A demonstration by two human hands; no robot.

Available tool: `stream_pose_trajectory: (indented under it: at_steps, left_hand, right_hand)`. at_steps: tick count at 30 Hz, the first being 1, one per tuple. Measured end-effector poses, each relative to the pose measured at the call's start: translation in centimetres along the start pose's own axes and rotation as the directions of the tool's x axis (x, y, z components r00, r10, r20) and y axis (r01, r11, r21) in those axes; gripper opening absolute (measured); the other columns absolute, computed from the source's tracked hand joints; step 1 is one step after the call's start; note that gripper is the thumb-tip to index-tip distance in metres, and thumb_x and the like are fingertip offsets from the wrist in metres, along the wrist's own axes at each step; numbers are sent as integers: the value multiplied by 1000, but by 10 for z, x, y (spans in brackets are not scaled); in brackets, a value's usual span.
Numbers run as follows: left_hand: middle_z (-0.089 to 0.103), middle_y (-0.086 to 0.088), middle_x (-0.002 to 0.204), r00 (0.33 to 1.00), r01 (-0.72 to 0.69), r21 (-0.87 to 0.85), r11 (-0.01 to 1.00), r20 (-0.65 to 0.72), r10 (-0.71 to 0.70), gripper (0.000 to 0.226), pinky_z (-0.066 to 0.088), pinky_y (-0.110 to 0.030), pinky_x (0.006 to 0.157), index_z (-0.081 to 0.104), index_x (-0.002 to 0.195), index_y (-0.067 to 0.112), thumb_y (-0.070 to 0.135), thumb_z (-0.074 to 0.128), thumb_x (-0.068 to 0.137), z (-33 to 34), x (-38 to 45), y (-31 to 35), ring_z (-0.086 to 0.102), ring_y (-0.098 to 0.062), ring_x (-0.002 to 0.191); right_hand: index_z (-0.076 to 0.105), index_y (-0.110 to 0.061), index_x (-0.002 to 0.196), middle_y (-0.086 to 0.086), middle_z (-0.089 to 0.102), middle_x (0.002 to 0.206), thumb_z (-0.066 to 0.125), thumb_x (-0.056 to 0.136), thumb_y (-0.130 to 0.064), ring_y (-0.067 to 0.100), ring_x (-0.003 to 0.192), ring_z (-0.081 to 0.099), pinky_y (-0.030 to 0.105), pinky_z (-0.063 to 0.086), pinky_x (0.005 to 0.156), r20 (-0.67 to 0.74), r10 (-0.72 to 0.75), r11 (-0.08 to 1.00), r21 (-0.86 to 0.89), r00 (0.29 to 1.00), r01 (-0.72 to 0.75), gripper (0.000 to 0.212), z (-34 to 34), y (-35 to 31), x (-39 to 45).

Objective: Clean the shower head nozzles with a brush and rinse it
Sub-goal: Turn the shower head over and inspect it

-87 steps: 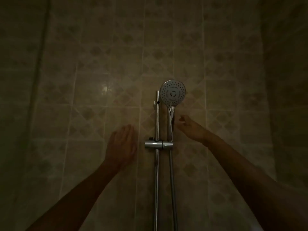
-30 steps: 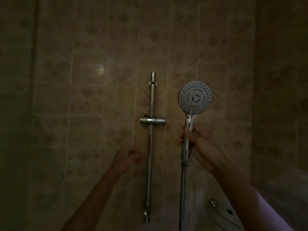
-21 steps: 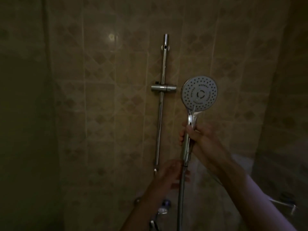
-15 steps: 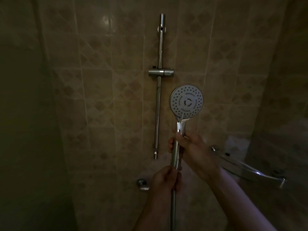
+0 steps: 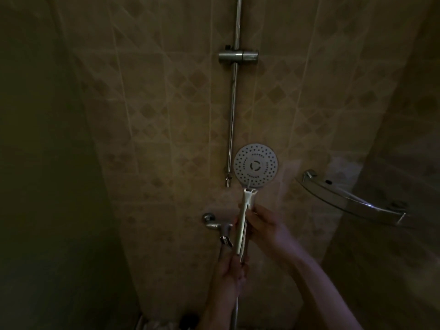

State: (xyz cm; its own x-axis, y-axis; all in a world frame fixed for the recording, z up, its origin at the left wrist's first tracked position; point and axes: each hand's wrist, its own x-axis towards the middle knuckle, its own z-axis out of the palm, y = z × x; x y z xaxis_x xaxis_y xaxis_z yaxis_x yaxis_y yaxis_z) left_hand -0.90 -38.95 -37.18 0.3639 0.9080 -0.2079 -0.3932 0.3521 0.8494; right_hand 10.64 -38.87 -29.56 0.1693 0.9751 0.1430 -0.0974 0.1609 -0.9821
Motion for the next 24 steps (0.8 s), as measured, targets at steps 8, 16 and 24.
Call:
stream_pose_trajectory:
  at_steps: [8, 16, 24]
  left_hand:
    - [51, 3, 50, 994, -36, 169, 985, -98, 54, 36, 26, -11, 35, 57, 70, 10, -1, 38, 98, -1, -9, -24, 40, 1, 34]
    - [43, 10, 44, 999, 49, 127, 991, -16, -47, 31, 22, -13, 31, 55, 74, 9, 5, 38, 100, 4, -23, -15, 32, 0, 32]
    - [40, 0, 50, 959, 245, -181, 953, 192, -210, 16, 14, -12, 34, 53, 86, 5, 10, 42, 96, 10, -24, -18, 22, -2, 33]
  right_hand:
    - [57, 7, 99, 20, 66, 81, 56, 96, -23, 26, 73, 62, 43, 50, 70, -277, -86, 986, -161, 957, 42, 30, 20, 16, -22]
    - [63, 1, 90, 7, 66, 69, 55, 97, -21, 18, 64, 62, 30, 49, 59, -268, -90, 995, -75, 959, 72, 24, 8, 33, -22]
    - [52, 0, 113, 8, 50, 80, 44, 96, -22, 17, 65, 51, 32, 42, 69, 113, 0, 741, 668, 994, -76, 29, -13, 39, -16]
